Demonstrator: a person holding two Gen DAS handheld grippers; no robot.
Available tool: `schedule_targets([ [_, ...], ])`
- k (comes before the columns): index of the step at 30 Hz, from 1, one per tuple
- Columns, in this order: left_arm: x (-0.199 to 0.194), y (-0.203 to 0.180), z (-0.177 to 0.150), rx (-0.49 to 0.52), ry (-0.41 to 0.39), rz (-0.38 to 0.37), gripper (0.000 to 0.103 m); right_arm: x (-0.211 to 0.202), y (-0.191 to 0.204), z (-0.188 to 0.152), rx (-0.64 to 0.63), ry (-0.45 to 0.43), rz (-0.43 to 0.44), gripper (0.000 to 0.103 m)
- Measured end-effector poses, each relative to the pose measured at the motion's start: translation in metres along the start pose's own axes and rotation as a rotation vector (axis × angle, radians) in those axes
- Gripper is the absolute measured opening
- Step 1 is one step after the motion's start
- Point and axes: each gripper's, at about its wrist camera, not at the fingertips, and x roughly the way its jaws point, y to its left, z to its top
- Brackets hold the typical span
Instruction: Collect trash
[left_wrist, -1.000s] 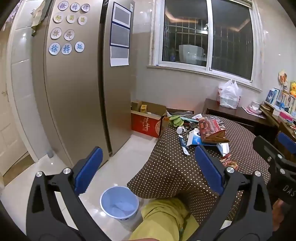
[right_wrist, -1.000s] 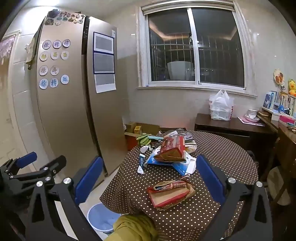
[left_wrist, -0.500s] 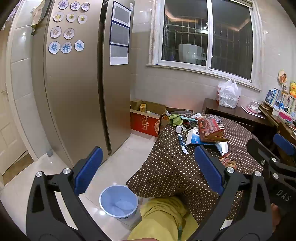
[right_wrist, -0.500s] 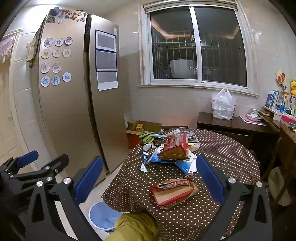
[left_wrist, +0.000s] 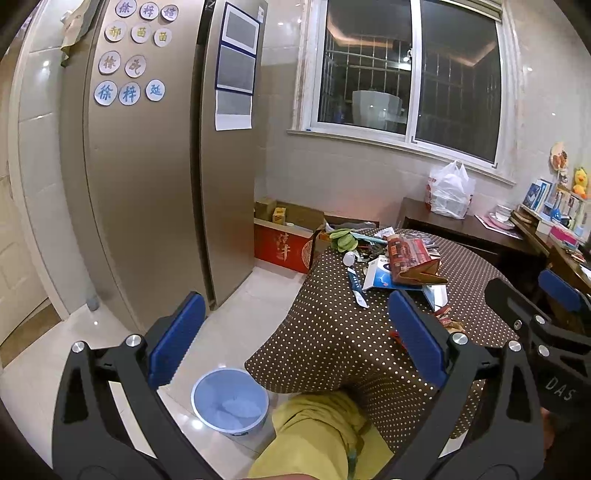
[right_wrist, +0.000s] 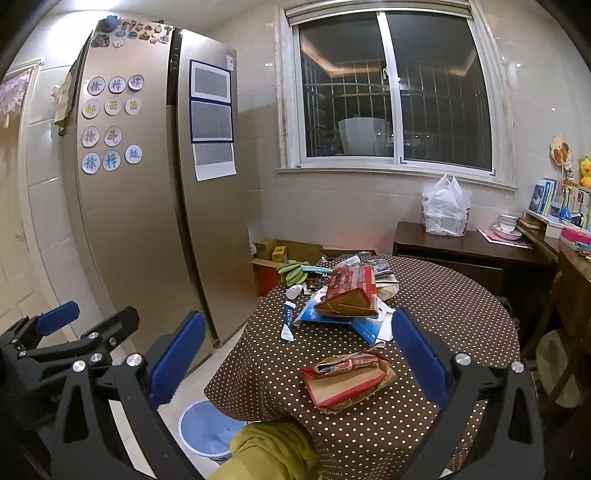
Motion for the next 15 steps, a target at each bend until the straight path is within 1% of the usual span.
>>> schedule_targets([
  [5, -0.0013, 0.0006, 0.0008, -0.008, -0.002, -0.004, 0.097, -0.0022, 0.001, 0.0012, 0.001, 0.001, 0.001, 0.099],
  [8, -0.0011, 0.0028, -0.0006, -0.018, -0.005, 0.002, 0.097, -0.0032, 0.0033, 0.0012, 0.001, 0.002, -0.016, 0.099],
  [11, 0.0002, 0.0059, -0.0004, -0.031, 0.004, -0.017, 0.097, -0.0042, 0.0036, 0.001, 0.012, 0.008, -0.015, 0.099],
  [15, -0.0007, 0.0075, -0.0002, -0.034, 0.001, -0.016, 0.097, -0.0061, 0.0063, 0.0019, 0.006, 0.006, -0.027, 0.099],
])
